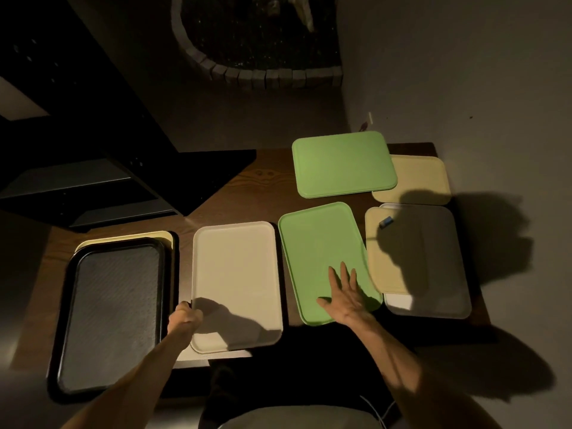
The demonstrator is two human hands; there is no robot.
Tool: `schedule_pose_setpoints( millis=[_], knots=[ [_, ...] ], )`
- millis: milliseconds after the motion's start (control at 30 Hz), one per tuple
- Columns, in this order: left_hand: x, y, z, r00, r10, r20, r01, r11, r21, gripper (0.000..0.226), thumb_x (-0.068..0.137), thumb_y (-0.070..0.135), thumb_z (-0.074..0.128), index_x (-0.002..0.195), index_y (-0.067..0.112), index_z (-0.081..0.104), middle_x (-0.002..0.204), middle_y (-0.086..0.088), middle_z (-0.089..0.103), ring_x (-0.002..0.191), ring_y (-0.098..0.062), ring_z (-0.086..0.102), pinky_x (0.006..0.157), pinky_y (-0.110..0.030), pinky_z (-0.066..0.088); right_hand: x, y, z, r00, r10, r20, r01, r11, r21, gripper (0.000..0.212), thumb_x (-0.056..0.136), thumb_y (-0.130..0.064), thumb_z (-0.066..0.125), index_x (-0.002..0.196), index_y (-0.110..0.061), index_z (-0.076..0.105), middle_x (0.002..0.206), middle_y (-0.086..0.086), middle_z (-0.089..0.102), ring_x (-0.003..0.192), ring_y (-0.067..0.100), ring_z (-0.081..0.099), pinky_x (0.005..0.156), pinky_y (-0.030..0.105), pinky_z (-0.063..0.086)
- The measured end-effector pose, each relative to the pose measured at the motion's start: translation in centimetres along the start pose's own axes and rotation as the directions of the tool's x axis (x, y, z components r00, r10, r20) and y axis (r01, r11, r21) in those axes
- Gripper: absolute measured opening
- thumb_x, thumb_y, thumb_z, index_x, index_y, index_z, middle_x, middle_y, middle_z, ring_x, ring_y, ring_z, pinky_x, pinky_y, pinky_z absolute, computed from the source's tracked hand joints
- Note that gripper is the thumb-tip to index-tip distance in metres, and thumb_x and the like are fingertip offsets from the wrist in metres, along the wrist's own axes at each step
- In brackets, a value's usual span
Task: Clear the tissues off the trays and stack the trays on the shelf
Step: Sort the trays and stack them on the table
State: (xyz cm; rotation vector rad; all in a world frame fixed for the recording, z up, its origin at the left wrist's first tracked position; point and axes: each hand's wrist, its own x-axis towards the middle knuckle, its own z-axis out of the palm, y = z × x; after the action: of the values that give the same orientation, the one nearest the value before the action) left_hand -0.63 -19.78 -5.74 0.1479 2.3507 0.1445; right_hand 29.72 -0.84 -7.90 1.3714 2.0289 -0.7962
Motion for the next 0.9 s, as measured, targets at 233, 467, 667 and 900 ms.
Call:
schedule_pose_setpoints(
  millis=[233, 467, 667, 900],
  knots=[
    [-1.2, 1.8, 0.2, 0.986, 0.129, -0.103, -0.130, 0.992, -0.001, 0.055, 0.080, 0.009, 0.066, 0.129, 0.002, 0.042, 0.130, -0.024, 0.043, 0.114, -0.041, 0.048, 0.089, -0.051, 0.050, -1.5, -5.0, 2.2, 0.999, 0.027, 0.034, -0.026, 1.000, -0.016, 0.094, 0.092, -0.056, 0.053, 0.158, -0.024, -0.005, 0.162, 0.018, -0.024, 0.148, 0.049, -0.015, 0.120, 0.059, 0.012],
    [-3.1, 4.8, 1.2, 0.657, 0.750, -0.077, -0.753, 0.658, -0.006, 0.037, 0.061, 0.055, 0.039, 0.095, 0.040, 0.045, 0.102, 0.011, 0.040, 0.086, -0.009, 0.036, 0.076, -0.038, 0.048, 0.0, -1.6, -1.1, 0.880, 0.217, -0.423, -0.155, 0.972, 0.176, 0.053, 0.085, -0.029, 0.062, 0.130, -0.006, 0.046, 0.133, 0.017, 0.045, 0.119, 0.033, 0.046, 0.094, 0.042, 0.045],
    [-5.2, 7.5, 2.6, 0.781, 0.615, 0.112, -0.619, 0.786, 0.001, 0.103, 0.044, 0.055, 0.025, 0.132, 0.007, 0.051, 0.140, -0.014, 0.045, 0.124, -0.024, 0.048, 0.094, -0.019, 0.033, 1.0, 0.8, -1.6, 0.876, 0.284, -0.389, -0.143, 0.925, 0.352, 0.064, 0.085, -0.016, 0.063, 0.141, 0.000, 0.035, 0.130, 0.026, 0.048, 0.114, 0.042, 0.055, 0.095, 0.044, 0.048],
    [-5.8, 7.5, 2.6, 0.777, 0.576, 0.254, -0.585, 0.810, -0.047, 0.047, 0.072, 0.020, 0.056, 0.116, 0.004, 0.056, 0.115, -0.011, 0.055, 0.105, -0.027, 0.057, 0.079, -0.017, 0.045, 0.8, 1.5, -2.9, 0.730, 0.378, -0.570, -0.023, 0.847, 0.532, 0.023, 0.091, -0.016, 0.058, 0.103, 0.001, 0.067, 0.100, 0.026, 0.070, 0.096, 0.046, 0.064, 0.084, 0.047, 0.051]
  ],
)
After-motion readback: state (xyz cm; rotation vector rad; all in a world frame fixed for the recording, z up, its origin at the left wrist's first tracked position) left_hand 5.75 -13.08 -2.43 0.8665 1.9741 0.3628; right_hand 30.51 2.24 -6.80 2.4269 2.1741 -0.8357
